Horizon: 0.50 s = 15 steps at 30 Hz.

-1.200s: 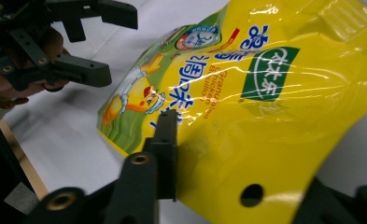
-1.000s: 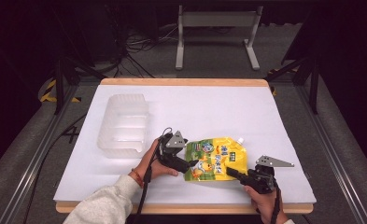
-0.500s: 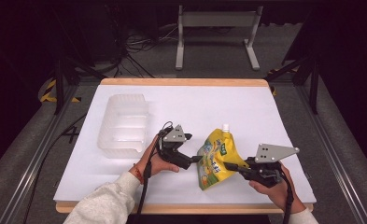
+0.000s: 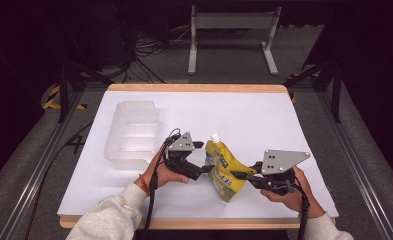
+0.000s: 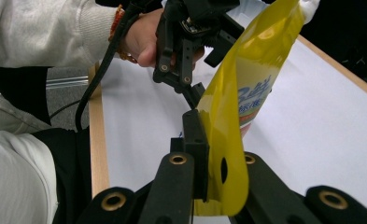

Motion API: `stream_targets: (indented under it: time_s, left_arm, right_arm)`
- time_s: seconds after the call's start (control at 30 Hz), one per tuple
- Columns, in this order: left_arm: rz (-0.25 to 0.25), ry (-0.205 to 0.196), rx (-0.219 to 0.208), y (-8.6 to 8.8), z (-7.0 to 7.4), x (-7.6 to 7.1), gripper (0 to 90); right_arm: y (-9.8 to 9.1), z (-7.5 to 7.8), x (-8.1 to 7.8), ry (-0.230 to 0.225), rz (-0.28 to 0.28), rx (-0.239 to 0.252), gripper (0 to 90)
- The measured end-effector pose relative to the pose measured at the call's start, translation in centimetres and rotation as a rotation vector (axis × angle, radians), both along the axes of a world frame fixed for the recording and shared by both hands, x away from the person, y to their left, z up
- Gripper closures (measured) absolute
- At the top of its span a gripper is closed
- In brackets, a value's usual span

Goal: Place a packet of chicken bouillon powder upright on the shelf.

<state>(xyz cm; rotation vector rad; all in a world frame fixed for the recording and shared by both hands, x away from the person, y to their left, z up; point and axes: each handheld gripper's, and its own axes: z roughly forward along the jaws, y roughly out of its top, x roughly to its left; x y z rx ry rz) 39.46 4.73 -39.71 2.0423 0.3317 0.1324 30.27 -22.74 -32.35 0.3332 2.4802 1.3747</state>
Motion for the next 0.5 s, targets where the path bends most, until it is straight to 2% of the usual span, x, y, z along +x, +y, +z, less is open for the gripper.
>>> stream_targets:
  time_s: [0.07, 0.1, 0.17, 0.23, 0.33, 0.4, 0.5]
  left_arm:
    - [-0.031, 0.004, -0.014, 0.0, 0.1, -0.3, 18.9]
    - [-0.054, 0.0, -0.017, 0.0, 0.2, -0.5, 24.6]
    - [-0.036, -0.042, -0.004, -0.1, 0.5, -0.9, 28.0]
    - [-0.035, -0.046, -0.008, 0.0, 0.7, -1.1, 30.9]
    - [-0.042, -0.058, -0.001, 0.1, 0.8, -1.3, 46.9]
    - [-0.01, -0.072, 0.011, 0.2, 0.8, -1.4, 56.1]
    - [0.001, -0.05, -0.015, 1.0, 0.7, -0.9, 78.3]
  right_arm:
    - [0.1, 0.4, 0.0, -0.015, 0.007, -0.001, 90.0]
    - [0.2, 0.5, 0.0, -0.028, -0.008, -0.002, 90.0]
    - [0.2, 0.6, 0.1, -0.026, -0.022, 0.007, 90.0]
    - [0.3, 0.3, 0.2, -0.032, -0.026, -0.008, 90.0]
    - [0.3, 0.0, 0.5, -0.019, -0.052, 0.014, 90.0]
    - [0.4, -0.3, 0.6, -0.023, -0.075, 0.03, 90.0]
    - [0.3, -0.5, 0.7, -0.027, -0.131, 0.078, 90.0]
